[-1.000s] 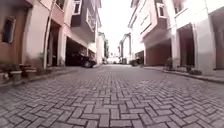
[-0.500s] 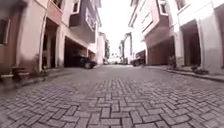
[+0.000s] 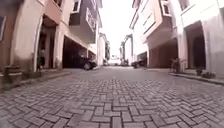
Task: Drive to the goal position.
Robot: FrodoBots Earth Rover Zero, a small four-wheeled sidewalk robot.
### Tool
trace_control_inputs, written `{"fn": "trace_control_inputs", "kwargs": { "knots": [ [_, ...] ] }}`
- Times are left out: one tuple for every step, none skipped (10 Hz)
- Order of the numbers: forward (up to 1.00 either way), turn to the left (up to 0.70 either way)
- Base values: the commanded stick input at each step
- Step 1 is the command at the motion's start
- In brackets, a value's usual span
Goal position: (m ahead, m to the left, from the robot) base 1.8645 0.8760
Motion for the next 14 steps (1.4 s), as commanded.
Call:
{"fn": "trace_control_inputs", "kwargs": {
  "knots": [
    [0.70,0.00],
    [0.70,0.00],
    [0.70,0.00],
    [0.70,0.00],
    [0.70,0.00],
    [0.70,0.00],
    [0.70,0.00],
    [0.70,0.00],
    [0.70,0.00],
    [0.70,0.00],
    [0.70,0.00],
    [0.70,0.00],
    [0.70,0.00],
    [0.70,0.00]
  ]
}}
